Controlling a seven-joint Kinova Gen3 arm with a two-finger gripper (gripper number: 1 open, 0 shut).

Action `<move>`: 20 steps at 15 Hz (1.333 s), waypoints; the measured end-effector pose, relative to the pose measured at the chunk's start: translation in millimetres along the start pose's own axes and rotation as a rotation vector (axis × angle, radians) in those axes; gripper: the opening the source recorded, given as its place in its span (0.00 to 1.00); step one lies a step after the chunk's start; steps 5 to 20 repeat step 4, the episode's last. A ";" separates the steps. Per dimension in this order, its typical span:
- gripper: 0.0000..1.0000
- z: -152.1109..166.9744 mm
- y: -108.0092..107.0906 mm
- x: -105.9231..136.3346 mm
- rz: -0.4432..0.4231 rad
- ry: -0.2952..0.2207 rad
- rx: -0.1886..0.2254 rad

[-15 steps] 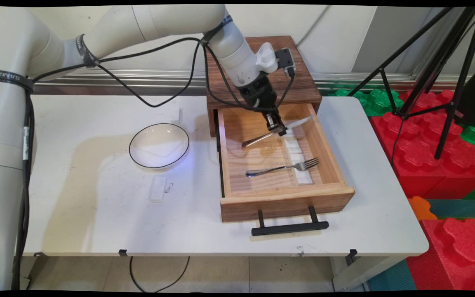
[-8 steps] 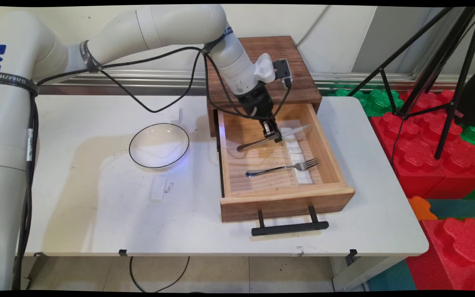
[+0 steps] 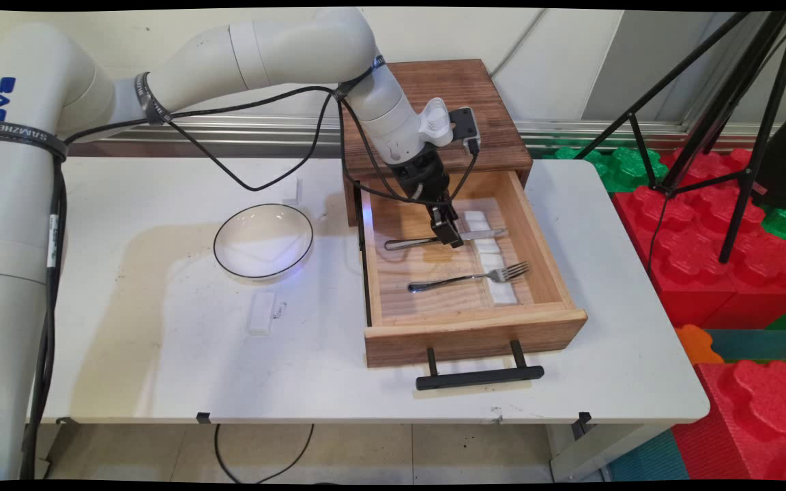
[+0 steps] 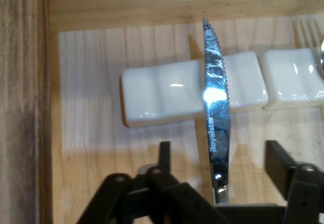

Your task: Place the picked object into the drawer

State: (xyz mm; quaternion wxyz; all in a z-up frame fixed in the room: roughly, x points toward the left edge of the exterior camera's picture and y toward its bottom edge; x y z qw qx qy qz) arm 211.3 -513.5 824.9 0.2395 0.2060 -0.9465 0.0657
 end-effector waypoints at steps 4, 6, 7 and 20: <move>1.00 -0.6 -0.6 -0.6 0.000 0.006 0.011; 1.00 -0.6 -0.6 -0.6 0.000 0.006 0.011; 1.00 -0.6 -0.6 -0.6 0.000 0.006 0.011; 1.00 -0.6 -0.6 -0.6 0.000 0.006 0.011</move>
